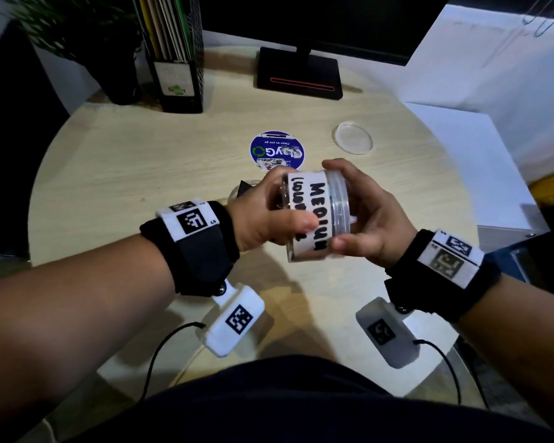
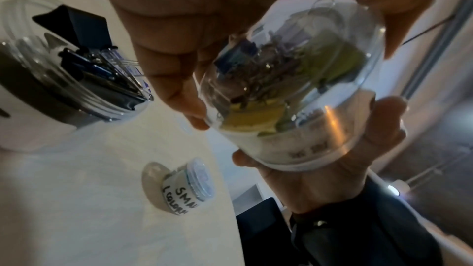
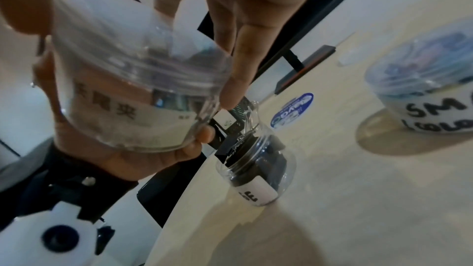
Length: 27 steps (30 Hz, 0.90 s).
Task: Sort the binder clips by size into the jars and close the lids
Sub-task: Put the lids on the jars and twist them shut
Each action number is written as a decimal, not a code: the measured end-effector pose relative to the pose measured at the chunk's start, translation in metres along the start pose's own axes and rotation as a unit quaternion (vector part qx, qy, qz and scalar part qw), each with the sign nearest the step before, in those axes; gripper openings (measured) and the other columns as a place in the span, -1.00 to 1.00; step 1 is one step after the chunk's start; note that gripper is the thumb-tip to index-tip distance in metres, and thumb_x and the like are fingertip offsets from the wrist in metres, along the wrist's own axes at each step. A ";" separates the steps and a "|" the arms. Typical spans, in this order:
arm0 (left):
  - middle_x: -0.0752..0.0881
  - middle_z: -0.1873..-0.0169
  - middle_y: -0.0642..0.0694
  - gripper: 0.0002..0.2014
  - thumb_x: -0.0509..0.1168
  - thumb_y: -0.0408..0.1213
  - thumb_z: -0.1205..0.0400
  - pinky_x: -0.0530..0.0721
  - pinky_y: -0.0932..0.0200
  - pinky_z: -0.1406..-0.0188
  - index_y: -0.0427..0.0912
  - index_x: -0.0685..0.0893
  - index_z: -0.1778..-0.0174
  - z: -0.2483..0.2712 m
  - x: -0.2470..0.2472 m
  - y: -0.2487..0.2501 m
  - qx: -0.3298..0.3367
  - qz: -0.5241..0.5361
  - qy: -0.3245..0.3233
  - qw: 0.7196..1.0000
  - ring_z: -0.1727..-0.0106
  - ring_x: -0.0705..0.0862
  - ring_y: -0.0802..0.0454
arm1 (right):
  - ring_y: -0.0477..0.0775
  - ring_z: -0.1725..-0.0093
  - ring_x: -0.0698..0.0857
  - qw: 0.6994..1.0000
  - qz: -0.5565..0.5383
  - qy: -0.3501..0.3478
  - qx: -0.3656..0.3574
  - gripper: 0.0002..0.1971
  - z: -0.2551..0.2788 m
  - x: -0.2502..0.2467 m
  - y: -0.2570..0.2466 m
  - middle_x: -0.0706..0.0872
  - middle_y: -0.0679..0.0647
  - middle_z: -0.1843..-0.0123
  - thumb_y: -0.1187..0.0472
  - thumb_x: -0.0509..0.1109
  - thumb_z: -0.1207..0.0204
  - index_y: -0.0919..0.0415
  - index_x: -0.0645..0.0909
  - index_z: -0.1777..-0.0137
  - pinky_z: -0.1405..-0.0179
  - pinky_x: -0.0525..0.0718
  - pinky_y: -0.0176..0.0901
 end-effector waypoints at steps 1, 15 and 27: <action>0.66 -0.06 -0.20 -0.31 0.52 -0.17 -0.10 0.73 0.05 0.01 -0.02 0.43 -0.15 0.004 0.001 0.002 0.015 -0.009 -0.003 1.000 -0.04 0.73 0.06 | 0.22 -0.14 0.66 1.000 -0.005 -0.003 -0.003 -0.11 -0.001 -0.002 0.003 0.64 0.10 -0.23 -0.13 0.73 0.06 -0.25 0.45 -0.34 -0.09 0.67 0.26; 0.57 0.07 0.02 -0.43 0.30 -0.06 -0.32 0.59 0.44 0.22 -0.15 0.26 -0.17 0.007 0.012 -0.004 0.113 -0.024 -0.004 0.993 0.19 0.64 0.38 | -0.03 0.24 0.75 0.992 -0.077 0.064 0.078 -0.25 0.007 0.009 0.006 0.73 0.03 0.02 0.13 0.53 -0.01 -0.10 0.42 -0.29 0.44 0.68 -0.15; 0.63 -0.05 -0.45 -0.46 0.34 0.02 -0.27 0.68 0.08 0.53 -0.13 0.56 -0.14 0.003 -0.001 0.006 -0.088 0.135 -0.005 0.987 0.25 0.73 -0.24 | 0.04 -0.28 0.56 0.971 0.223 -0.019 -0.081 -0.18 -0.005 0.005 -0.018 0.53 -0.04 -0.28 0.05 0.65 -0.05 -0.17 0.39 -0.34 0.14 0.77 -0.11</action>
Point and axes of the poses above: each hand's wrist, its own z-axis away from the middle knuckle, its own x-axis out of the palm, y = z × x, the point moved 2 cm from there along -z, towards the middle knuckle
